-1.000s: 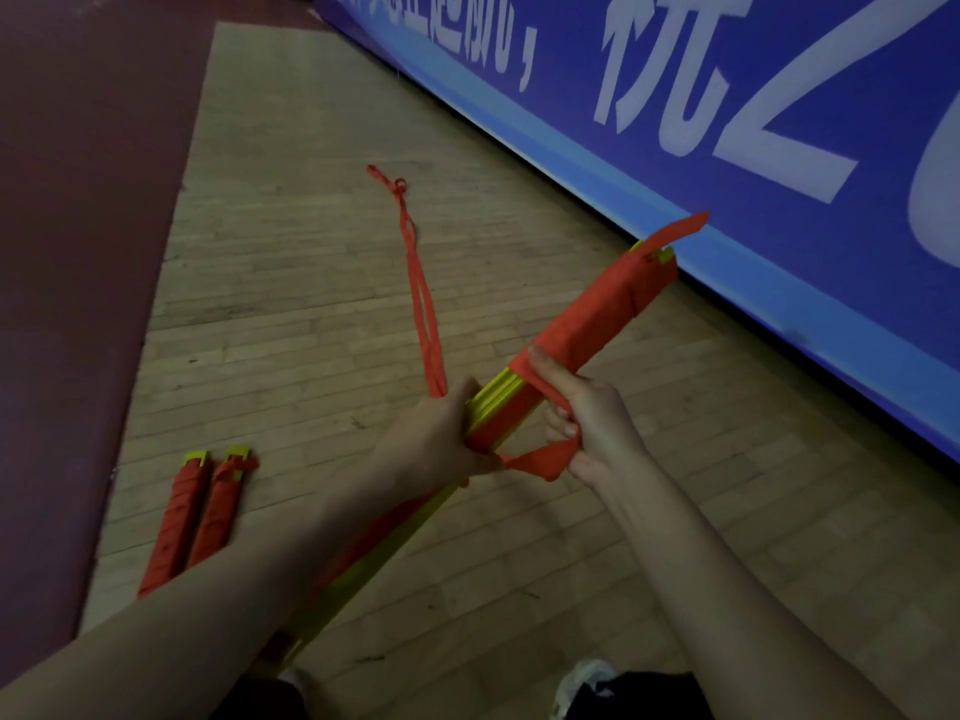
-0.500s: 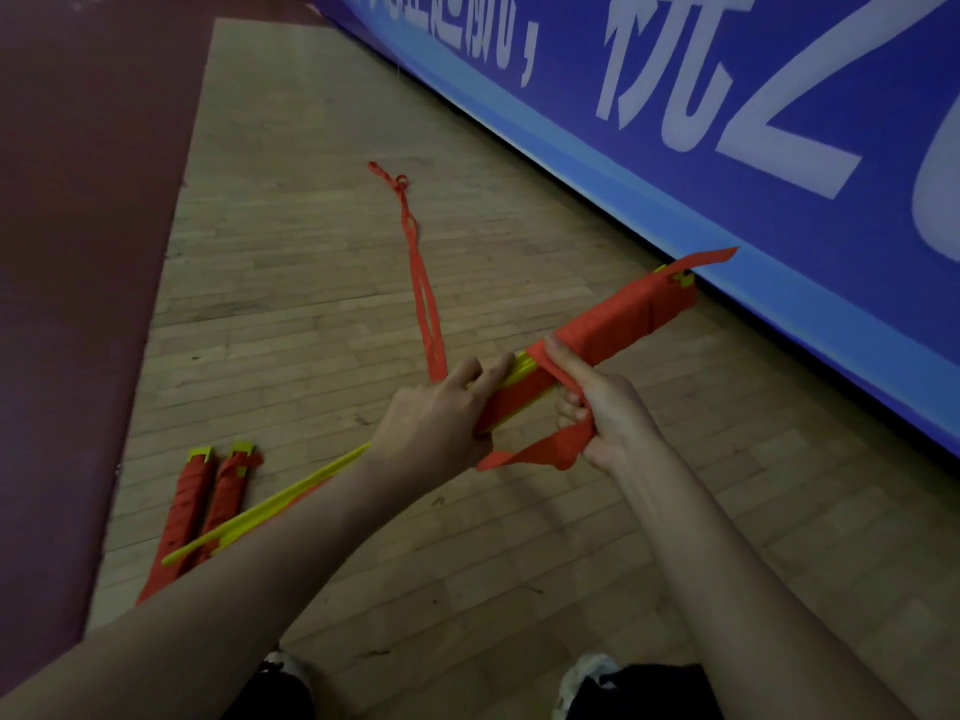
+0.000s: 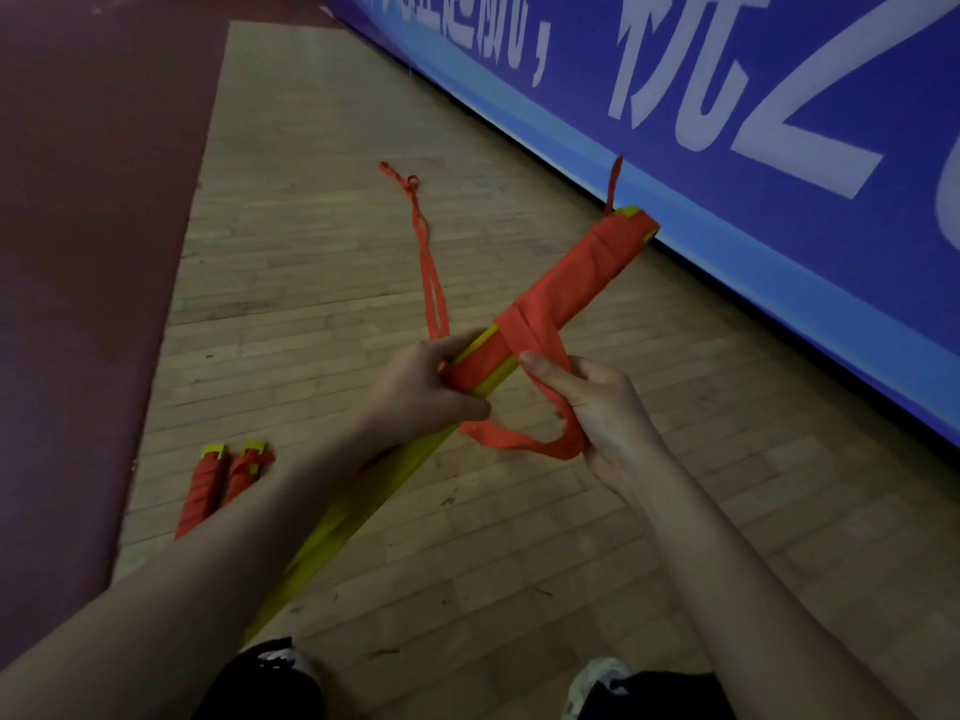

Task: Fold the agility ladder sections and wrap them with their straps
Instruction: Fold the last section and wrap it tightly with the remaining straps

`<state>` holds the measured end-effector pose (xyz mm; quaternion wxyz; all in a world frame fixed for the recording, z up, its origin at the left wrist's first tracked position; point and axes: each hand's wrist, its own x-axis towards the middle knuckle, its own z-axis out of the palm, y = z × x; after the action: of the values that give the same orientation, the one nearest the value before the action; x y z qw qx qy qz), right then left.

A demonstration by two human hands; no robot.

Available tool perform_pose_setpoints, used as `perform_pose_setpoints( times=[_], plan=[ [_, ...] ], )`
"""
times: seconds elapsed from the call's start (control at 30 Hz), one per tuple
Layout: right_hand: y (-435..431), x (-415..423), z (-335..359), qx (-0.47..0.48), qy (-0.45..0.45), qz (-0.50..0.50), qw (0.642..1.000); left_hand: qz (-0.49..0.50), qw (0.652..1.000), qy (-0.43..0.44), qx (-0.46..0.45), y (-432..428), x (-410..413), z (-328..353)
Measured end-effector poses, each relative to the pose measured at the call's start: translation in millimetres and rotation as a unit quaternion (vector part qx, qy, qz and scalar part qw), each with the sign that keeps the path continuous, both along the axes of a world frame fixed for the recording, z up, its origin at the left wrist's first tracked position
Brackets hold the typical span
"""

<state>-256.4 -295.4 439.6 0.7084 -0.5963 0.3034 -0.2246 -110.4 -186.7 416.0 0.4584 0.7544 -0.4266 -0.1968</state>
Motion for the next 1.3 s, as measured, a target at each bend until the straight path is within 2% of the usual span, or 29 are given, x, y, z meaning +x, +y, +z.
perform_pose_setpoints(
  times=[0.27,0.4,0.53,0.7,0.77,0.9,1.07,1.17,1.3],
  plan=[
    [2.7,0.9,6.8,0.013,-0.014,0.017,1.000,-0.078,0.982,0.170,-0.037,6.8,0.0,16.1],
    [1.7,-0.9,10.3,0.047,-0.076,0.062,0.994,-0.192,0.949,0.240,-0.071,11.5,0.5,18.4],
    [3.6,-4.9,16.1,0.079,-0.133,0.121,0.981,-0.259,0.918,0.288,-0.083,10.8,-1.6,17.4],
    [-1.7,-2.2,8.1,0.042,-0.079,0.084,0.992,-0.268,0.909,0.316,-0.052,8.8,-5.5,17.5],
    [-2.8,0.4,5.0,0.052,-0.065,0.065,0.994,-0.263,0.921,0.287,-0.017,9.1,-5.4,18.1],
    [-6.8,3.8,-3.9,0.090,-0.048,0.015,0.995,-0.200,0.970,0.109,0.084,6.4,-13.8,16.2],
    [-11.3,2.4,-8.8,0.121,-0.013,-0.050,0.991,-0.104,0.987,0.003,0.123,-1.2,-23.8,-3.3],
    [-11.0,-0.1,-3.6,0.155,-0.030,-0.065,0.985,-0.054,0.981,-0.132,0.134,-5.0,-23.1,-15.4],
    [-13.0,-2.3,-3.1,0.148,-0.033,-0.069,0.986,-0.040,0.958,-0.237,0.154,-8.7,-30.5,-18.5]
  ],
)
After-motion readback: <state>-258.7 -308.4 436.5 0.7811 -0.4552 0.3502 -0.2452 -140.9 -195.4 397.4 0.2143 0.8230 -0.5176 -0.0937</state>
